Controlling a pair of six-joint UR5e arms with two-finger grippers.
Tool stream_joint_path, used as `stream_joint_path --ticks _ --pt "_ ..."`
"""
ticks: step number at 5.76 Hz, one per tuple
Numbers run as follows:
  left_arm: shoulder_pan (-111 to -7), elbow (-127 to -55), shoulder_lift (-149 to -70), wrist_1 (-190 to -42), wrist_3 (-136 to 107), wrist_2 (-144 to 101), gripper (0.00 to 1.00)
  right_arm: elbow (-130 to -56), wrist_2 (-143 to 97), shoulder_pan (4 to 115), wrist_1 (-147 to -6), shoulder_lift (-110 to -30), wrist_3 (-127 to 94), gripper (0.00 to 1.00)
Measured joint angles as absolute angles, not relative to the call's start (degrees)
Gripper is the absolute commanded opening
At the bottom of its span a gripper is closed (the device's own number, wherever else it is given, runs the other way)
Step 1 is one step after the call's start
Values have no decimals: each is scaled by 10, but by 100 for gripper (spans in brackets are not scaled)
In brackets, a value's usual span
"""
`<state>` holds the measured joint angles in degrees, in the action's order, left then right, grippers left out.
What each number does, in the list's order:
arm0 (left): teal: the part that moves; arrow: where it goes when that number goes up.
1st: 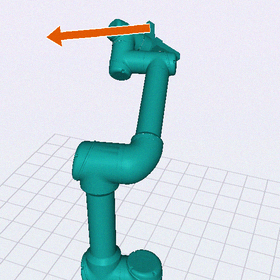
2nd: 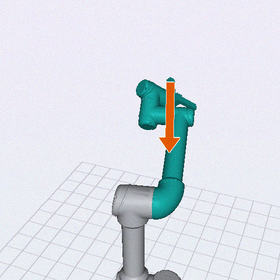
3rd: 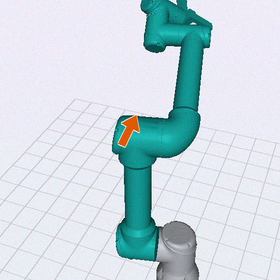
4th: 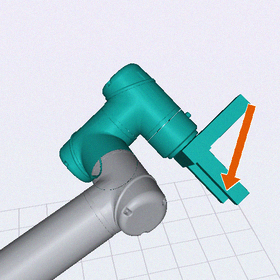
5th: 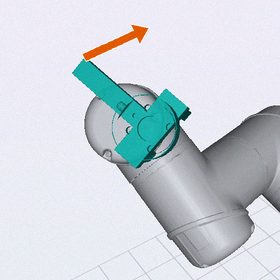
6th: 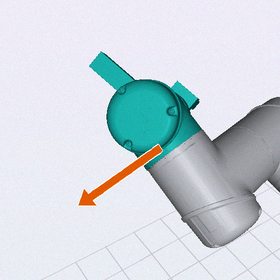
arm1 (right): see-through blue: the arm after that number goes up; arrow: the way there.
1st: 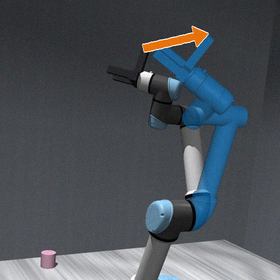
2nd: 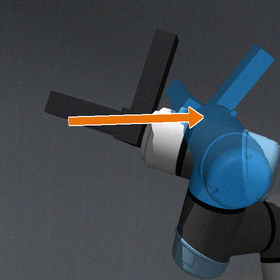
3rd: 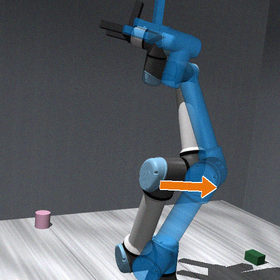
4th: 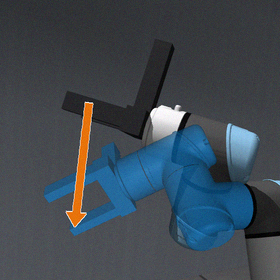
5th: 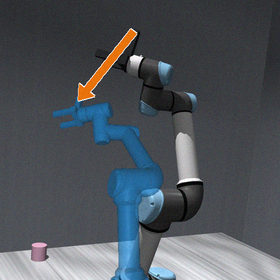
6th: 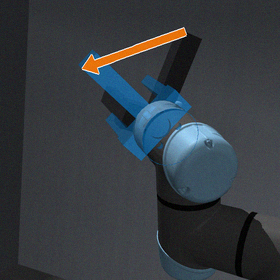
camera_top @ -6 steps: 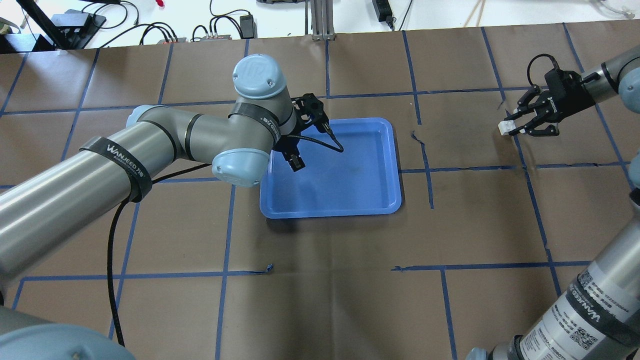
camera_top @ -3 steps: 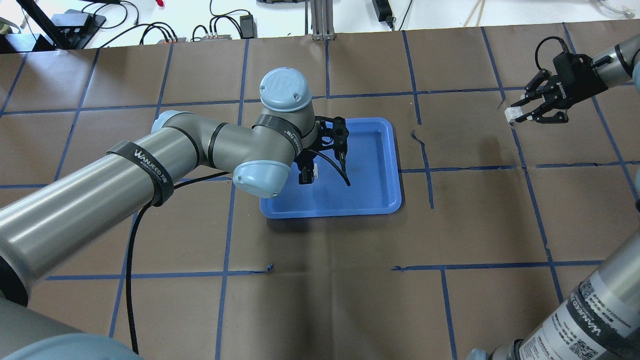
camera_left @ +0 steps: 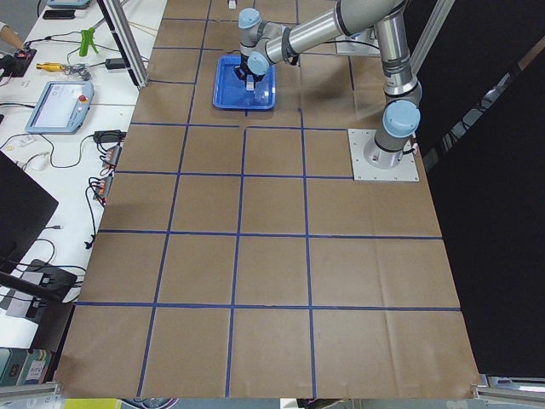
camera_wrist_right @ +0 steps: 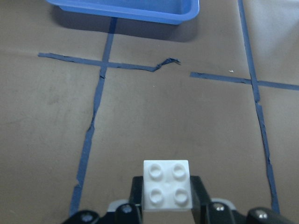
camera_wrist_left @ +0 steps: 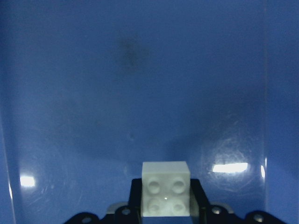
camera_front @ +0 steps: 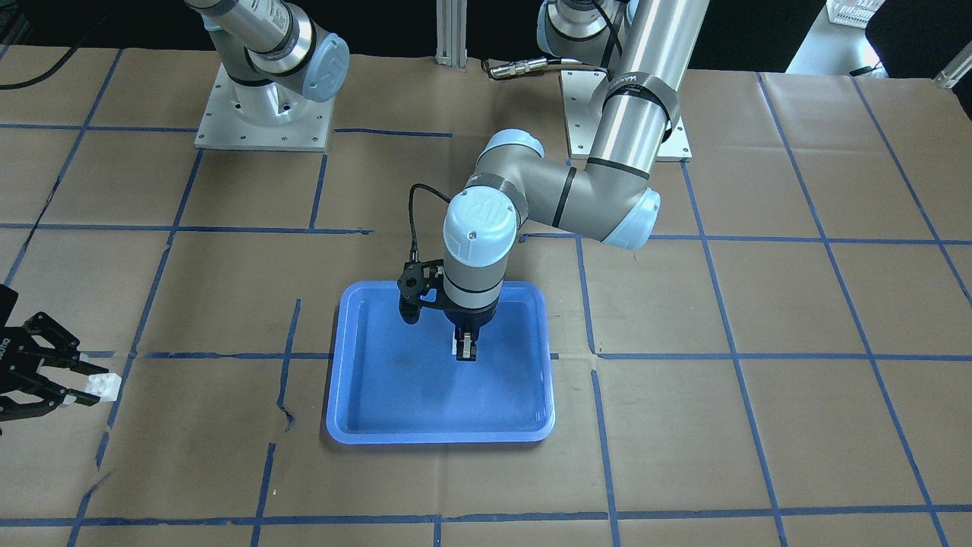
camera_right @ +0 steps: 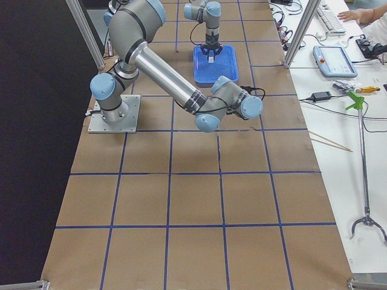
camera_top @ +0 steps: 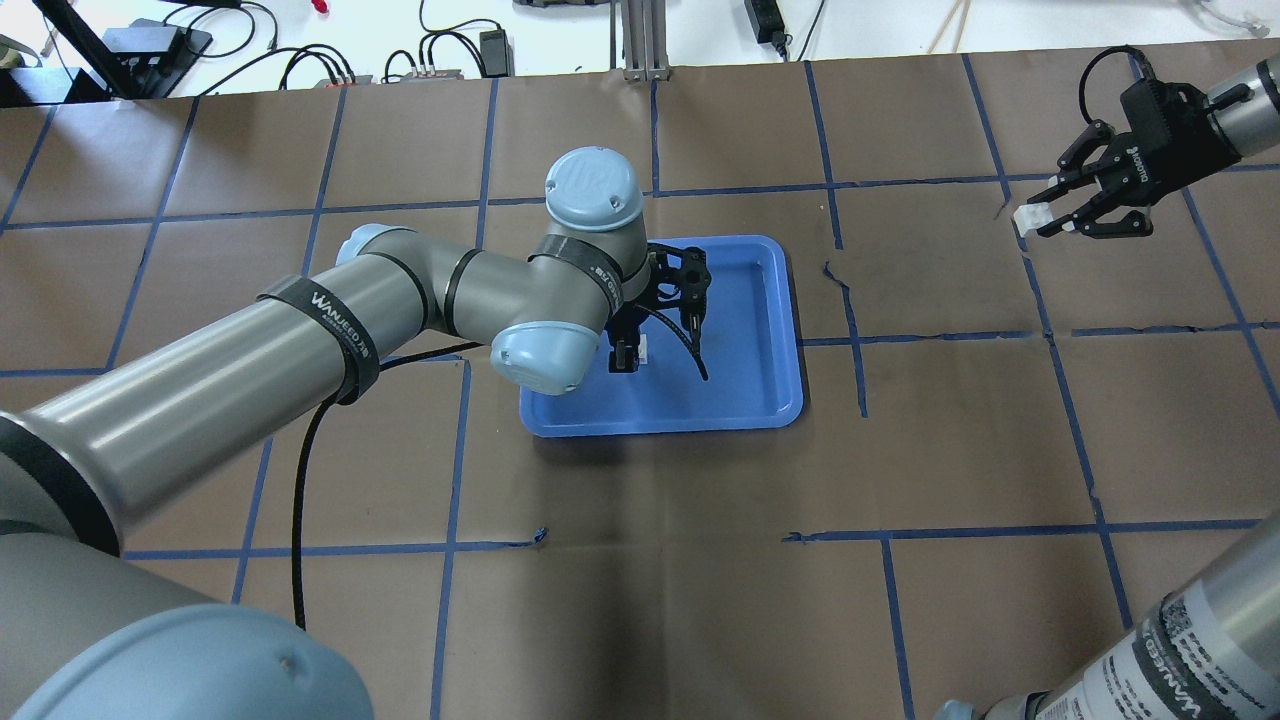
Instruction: Assemble white blocks and place on blue tray
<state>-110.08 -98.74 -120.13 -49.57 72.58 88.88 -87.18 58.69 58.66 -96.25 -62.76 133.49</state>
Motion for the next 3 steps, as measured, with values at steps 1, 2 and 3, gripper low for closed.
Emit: stream_joint_path --ticks 1,2,3 --pt "-1101 -985 -1211 -490 725 889 65 -918 586 587 -956 -671 1332 22" --pt "-1103 -984 -1219 -486 721 889 98 -979 573 590 -958 -721 1325 22" --pt "-1108 -984 -1218 -487 714 889 99 -1033 550 594 -971 -760 1313 22"
